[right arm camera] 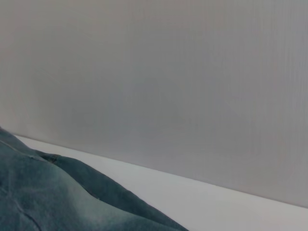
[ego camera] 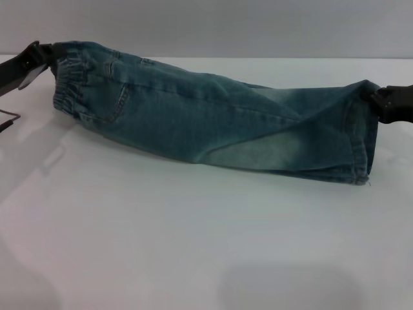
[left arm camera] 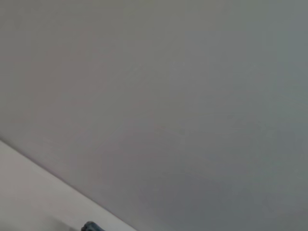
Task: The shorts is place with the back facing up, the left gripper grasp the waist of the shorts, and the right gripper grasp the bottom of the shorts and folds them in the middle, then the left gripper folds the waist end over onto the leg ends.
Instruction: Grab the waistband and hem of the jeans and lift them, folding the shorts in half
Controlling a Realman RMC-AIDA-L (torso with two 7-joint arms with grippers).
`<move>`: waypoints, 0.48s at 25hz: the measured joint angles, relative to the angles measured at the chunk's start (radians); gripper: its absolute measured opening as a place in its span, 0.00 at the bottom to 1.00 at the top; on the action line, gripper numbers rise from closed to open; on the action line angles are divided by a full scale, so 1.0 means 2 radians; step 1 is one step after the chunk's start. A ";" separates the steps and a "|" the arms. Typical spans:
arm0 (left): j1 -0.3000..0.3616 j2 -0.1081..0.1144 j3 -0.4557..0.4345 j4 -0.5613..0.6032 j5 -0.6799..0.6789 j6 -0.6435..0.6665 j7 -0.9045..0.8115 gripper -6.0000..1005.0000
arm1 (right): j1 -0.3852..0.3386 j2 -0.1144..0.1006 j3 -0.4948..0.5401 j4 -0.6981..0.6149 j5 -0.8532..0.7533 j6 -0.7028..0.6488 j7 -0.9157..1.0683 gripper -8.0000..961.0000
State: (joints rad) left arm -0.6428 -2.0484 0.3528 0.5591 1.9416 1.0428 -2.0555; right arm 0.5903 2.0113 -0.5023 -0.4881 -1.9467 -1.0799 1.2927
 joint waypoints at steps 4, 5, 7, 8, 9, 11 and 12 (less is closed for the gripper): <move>-0.009 -0.001 0.001 0.000 0.000 -0.007 0.002 0.06 | 0.001 0.001 0.001 0.005 0.000 0.005 0.000 0.01; -0.011 -0.001 0.003 0.000 0.000 -0.009 0.003 0.06 | 0.001 0.002 0.001 0.005 0.000 0.009 0.000 0.01; -0.014 -0.001 0.005 -0.001 0.000 -0.014 0.006 0.06 | 0.001 0.005 0.001 0.006 0.005 0.018 0.000 0.01; -0.016 -0.002 0.006 -0.001 0.000 -0.015 0.007 0.06 | 0.001 0.005 0.001 0.006 0.009 0.021 0.000 0.01; -0.017 -0.002 0.007 -0.001 0.000 -0.017 0.008 0.06 | 0.001 0.006 0.001 0.007 0.015 0.023 -0.003 0.01; -0.019 -0.002 0.007 -0.001 -0.001 -0.020 0.008 0.06 | 0.001 0.006 0.002 0.010 0.026 0.025 -0.008 0.01; -0.019 -0.002 0.007 -0.001 -0.001 -0.021 0.008 0.06 | 0.000 0.006 0.002 0.011 0.032 0.025 -0.011 0.01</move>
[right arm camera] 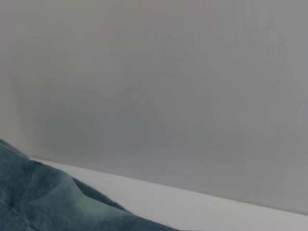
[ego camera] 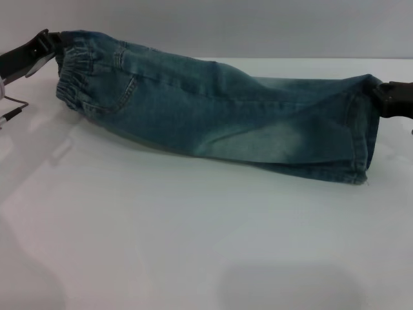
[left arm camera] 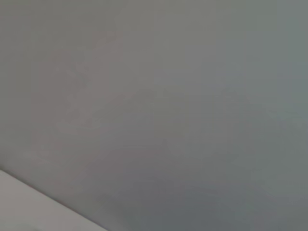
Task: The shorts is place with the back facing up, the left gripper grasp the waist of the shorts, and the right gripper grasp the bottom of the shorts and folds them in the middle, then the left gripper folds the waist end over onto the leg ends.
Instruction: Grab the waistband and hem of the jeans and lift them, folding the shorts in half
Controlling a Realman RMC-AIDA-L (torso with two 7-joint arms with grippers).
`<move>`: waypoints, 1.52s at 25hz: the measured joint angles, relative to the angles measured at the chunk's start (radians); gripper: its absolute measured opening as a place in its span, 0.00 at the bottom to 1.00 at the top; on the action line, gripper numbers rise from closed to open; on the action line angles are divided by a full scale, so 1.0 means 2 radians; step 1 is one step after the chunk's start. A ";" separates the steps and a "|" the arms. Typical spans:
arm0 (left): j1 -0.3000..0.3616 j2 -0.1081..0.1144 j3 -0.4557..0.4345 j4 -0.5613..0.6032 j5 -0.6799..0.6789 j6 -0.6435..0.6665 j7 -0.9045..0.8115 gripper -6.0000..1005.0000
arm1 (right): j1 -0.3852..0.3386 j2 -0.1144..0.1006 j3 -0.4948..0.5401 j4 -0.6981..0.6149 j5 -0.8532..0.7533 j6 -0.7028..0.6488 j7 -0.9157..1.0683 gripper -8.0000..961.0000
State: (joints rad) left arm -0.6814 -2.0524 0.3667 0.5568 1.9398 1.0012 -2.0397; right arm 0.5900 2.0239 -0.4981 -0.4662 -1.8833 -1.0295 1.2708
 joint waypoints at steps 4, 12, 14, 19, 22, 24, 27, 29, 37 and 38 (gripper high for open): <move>-0.003 0.000 0.000 0.000 -0.001 -0.002 0.000 0.06 | -0.002 0.000 0.000 0.001 0.007 0.000 -0.002 0.01; -0.009 -0.001 0.000 -0.005 -0.006 -0.003 0.008 0.06 | -0.004 0.000 -0.002 0.001 0.007 0.012 -0.002 0.01; -0.010 -0.001 0.000 -0.010 -0.014 -0.004 0.015 0.06 | -0.004 0.000 -0.001 0.001 0.007 0.014 -0.002 0.01; -0.011 0.000 0.000 -0.026 -0.034 -0.011 0.039 0.06 | -0.002 0.001 -0.004 0.001 0.007 0.025 -0.003 0.01; -0.012 0.000 0.000 -0.026 -0.034 -0.015 0.043 0.06 | 0.003 0.002 -0.003 0.008 0.007 0.028 -0.010 0.01; -0.014 -0.001 0.001 -0.030 -0.036 -0.019 0.053 0.06 | 0.007 0.003 -0.003 0.012 0.007 0.033 -0.014 0.01; -0.017 -0.001 0.001 -0.037 -0.041 -0.020 0.064 0.06 | 0.010 0.005 -0.005 0.013 0.007 0.038 -0.014 0.01; -0.018 -0.001 0.001 -0.038 -0.044 -0.020 0.069 0.06 | 0.010 0.006 -0.005 0.013 0.007 0.040 -0.014 0.01; -0.025 -0.002 0.001 -0.051 -0.055 -0.020 0.085 0.06 | 0.000 0.006 -0.005 0.013 0.006 0.041 -0.014 0.01; -0.026 -0.002 0.001 -0.052 -0.056 -0.020 0.085 0.06 | -0.002 0.006 -0.005 0.013 0.006 0.041 -0.014 0.01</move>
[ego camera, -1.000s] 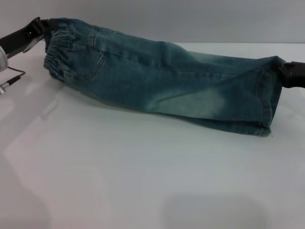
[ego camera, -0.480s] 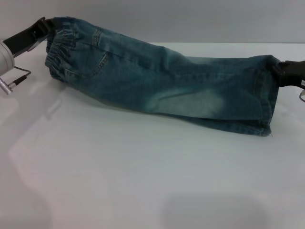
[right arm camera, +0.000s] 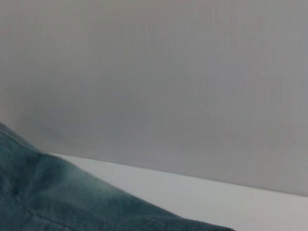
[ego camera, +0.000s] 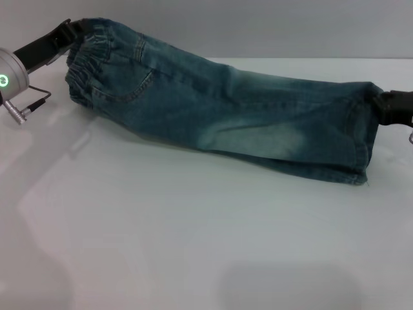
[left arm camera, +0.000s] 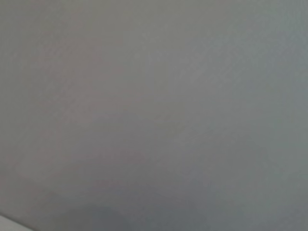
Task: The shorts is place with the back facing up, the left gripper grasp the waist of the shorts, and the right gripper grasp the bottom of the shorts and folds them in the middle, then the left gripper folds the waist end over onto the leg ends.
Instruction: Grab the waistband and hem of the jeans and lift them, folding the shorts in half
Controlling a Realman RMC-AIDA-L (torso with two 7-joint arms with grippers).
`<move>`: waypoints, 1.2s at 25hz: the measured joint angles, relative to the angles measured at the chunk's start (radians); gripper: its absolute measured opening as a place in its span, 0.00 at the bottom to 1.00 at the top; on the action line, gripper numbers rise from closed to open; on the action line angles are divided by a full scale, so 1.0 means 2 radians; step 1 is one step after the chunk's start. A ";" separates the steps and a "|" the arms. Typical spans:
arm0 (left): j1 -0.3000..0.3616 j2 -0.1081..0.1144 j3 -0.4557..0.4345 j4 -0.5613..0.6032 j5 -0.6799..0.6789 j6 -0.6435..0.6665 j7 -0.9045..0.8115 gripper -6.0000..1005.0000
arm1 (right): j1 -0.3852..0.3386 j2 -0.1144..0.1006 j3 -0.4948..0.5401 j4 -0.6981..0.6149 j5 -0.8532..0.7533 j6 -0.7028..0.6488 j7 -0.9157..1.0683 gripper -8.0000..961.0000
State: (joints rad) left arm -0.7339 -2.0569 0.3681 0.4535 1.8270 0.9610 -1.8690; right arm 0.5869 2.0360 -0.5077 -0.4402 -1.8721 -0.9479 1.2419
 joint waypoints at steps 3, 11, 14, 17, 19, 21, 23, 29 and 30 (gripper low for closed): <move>-0.003 0.000 0.000 0.000 -0.001 -0.002 0.002 0.06 | -0.008 0.000 0.003 -0.001 0.001 0.000 0.000 0.01; -0.007 0.000 0.004 -0.001 -0.001 -0.004 0.007 0.06 | -0.013 0.002 0.005 -0.004 0.012 0.000 0.000 0.01; -0.009 0.000 0.010 -0.001 -0.001 -0.004 0.006 0.06 | -0.011 0.002 0.002 -0.003 0.014 0.000 0.000 0.01; -0.012 0.000 0.017 -0.001 -0.001 -0.005 0.005 0.07 | -0.009 0.003 0.000 -0.002 0.013 0.000 0.000 0.01; -0.014 0.000 0.019 -0.001 -0.002 -0.008 0.004 0.07 | -0.008 0.005 0.000 -0.002 0.013 0.000 0.000 0.01; -0.016 0.000 0.019 -0.002 -0.003 -0.013 0.004 0.07 | -0.008 0.007 0.001 -0.003 0.014 0.000 0.000 0.01; -0.018 0.000 0.019 -0.005 -0.003 -0.019 0.005 0.07 | -0.008 0.007 0.004 -0.003 0.014 0.003 0.000 0.01; -0.023 -0.001 0.019 -0.007 -0.003 -0.032 0.007 0.27 | -0.007 0.007 0.003 -0.003 0.014 0.008 0.003 0.24; -0.024 -0.001 0.019 -0.008 -0.003 -0.032 0.007 0.29 | -0.007 0.007 0.002 -0.003 0.014 0.009 0.003 0.29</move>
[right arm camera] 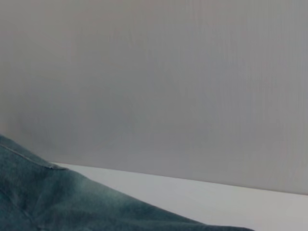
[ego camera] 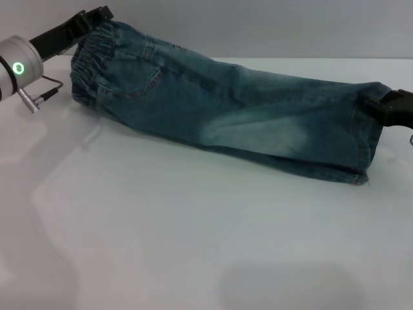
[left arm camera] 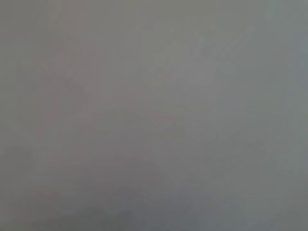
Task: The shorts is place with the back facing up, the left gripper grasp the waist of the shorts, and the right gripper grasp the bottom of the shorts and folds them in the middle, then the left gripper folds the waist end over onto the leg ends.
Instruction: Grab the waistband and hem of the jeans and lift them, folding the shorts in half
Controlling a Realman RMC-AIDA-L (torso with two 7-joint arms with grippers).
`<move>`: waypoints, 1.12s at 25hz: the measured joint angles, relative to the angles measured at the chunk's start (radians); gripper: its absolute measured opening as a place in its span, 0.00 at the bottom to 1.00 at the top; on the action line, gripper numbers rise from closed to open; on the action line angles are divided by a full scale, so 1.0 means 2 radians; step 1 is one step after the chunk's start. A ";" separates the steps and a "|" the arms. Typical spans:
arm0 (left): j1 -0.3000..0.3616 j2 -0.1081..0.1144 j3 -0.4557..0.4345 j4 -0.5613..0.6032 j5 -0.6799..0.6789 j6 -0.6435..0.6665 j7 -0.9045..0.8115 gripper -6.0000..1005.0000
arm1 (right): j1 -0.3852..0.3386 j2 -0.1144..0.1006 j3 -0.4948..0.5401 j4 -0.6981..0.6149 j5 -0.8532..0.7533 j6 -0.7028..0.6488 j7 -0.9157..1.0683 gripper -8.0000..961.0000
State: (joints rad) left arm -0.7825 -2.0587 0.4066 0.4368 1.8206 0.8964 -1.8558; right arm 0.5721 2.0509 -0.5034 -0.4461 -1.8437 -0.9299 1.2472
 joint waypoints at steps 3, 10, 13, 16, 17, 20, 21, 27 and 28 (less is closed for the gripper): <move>-0.003 0.000 0.000 -0.004 0.000 -0.001 0.002 0.37 | 0.000 0.000 -0.001 0.002 0.000 0.003 0.000 0.41; -0.007 -0.001 0.000 -0.011 -0.006 -0.007 0.007 0.58 | -0.003 0.001 -0.002 0.002 -0.001 0.003 -0.001 0.60; -0.003 -0.001 0.000 -0.013 -0.018 -0.006 0.010 0.70 | -0.009 0.001 -0.001 0.002 -0.002 0.004 -0.002 0.60; 0.001 0.000 0.000 -0.016 -0.031 -0.004 0.012 0.78 | -0.014 0.002 0.002 -0.001 -0.001 0.006 -0.001 0.60; 0.002 0.000 0.000 -0.017 -0.036 -0.004 0.013 0.80 | -0.016 0.002 0.003 -0.004 0.000 0.007 -0.001 0.60; 0.004 0.000 0.000 -0.019 -0.039 -0.002 0.020 0.86 | -0.021 0.004 0.007 -0.009 0.008 0.010 -0.001 0.60; 0.004 0.000 0.001 -0.021 -0.039 -0.001 0.024 0.85 | -0.021 0.004 0.007 -0.009 0.008 0.010 -0.001 0.60; 0.009 0.001 0.009 -0.024 -0.039 0.005 0.059 0.85 | -0.036 0.004 0.010 -0.013 0.087 0.014 -0.012 0.60; 0.009 0.001 0.009 -0.024 -0.039 0.005 0.059 0.85 | -0.038 0.004 0.011 -0.015 0.099 0.013 -0.014 0.60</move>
State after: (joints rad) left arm -0.7649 -2.0575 0.4255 0.3882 1.7436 0.9054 -1.7385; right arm 0.4951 2.0592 -0.4822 -0.4756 -1.6466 -0.9037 1.2194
